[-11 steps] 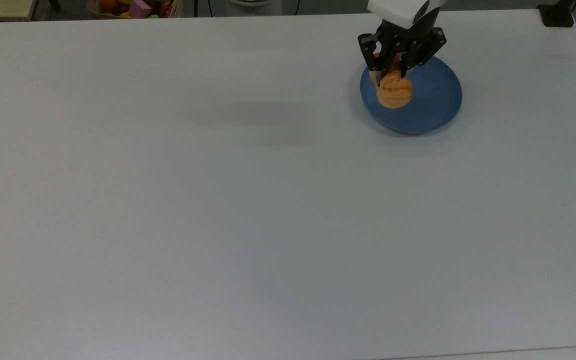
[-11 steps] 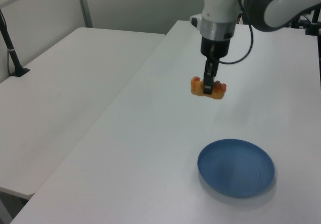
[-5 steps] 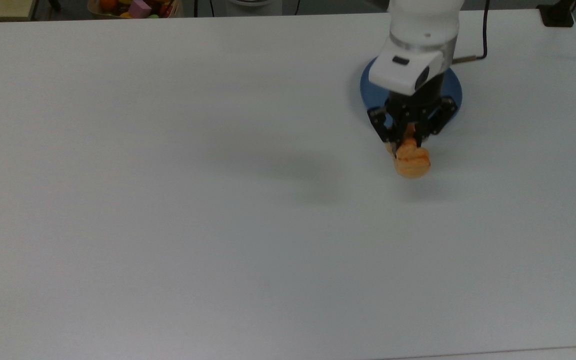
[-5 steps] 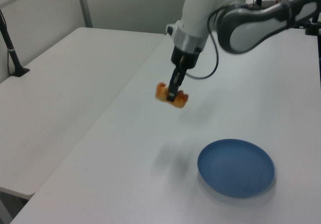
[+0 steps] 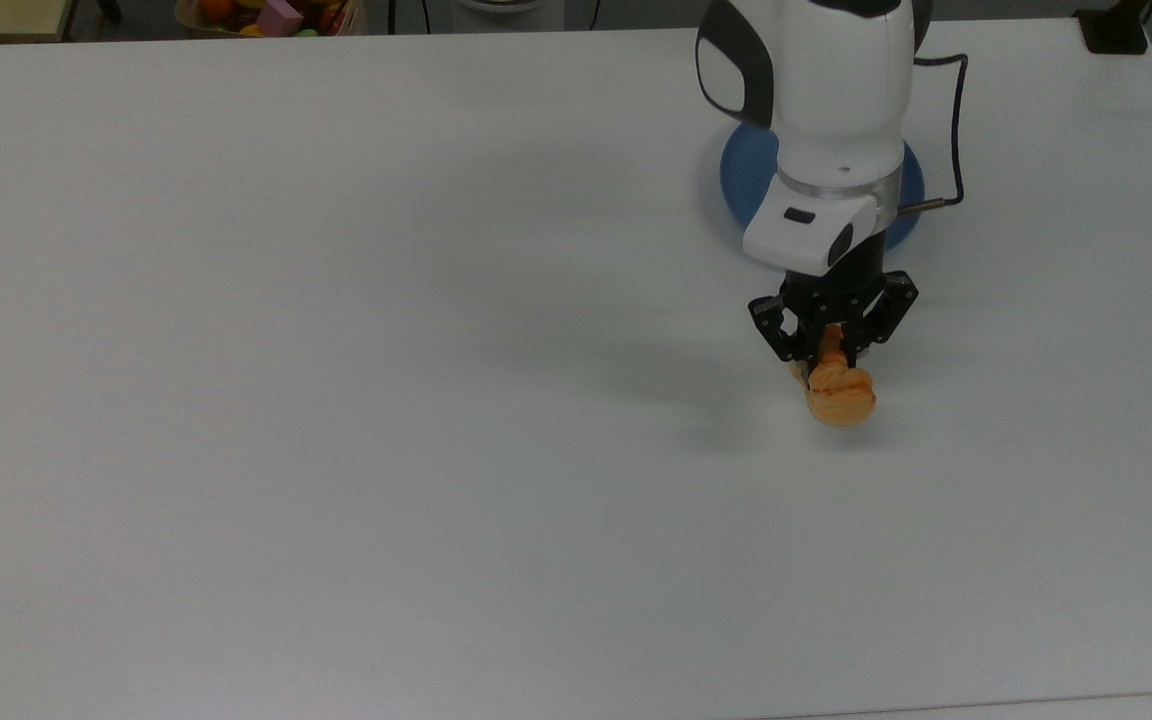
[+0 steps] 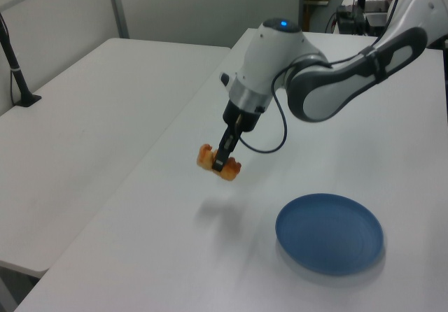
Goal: Put the bread on the table
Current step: 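Lower the held bread onto the bare table beside the plate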
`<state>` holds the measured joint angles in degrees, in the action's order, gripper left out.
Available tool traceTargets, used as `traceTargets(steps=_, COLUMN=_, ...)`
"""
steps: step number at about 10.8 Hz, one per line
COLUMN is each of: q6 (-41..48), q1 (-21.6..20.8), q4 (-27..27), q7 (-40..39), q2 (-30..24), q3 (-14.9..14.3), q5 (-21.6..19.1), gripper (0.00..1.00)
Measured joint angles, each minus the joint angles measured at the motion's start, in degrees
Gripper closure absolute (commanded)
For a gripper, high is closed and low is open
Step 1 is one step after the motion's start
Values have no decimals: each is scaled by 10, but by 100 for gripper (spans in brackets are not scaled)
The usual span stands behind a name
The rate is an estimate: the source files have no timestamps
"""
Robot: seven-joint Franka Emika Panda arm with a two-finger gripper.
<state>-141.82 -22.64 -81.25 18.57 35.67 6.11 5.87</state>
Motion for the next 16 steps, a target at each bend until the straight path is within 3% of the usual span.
traceTargets(steps=5, q6=-62, q1=-12, q4=1, q7=-1, q2=45, q3=0, q5=3, gripper=64)
traceTargets(steps=8, q6=-63, q1=-18, q4=1, q7=-1, q2=56, q3=0, q5=15, gripper=53)
traceTargets(steps=9, q6=-63, q1=-18, q4=1, q7=-1, q2=59, q3=-1, q5=16, gripper=35)
traceTargets(steps=10, q6=-63, q1=-18, q4=1, q7=-1, q2=61, q3=-1, q5=17, gripper=32)
traceTargets(steps=11, q6=-63, q1=-18, q4=2, q7=-1, q2=62, q3=-1, q5=17, gripper=0)
traceTargets(steps=16, q6=-63, q1=-18, q4=5, q7=-1, q2=62, q3=-2, q5=18, gripper=0)
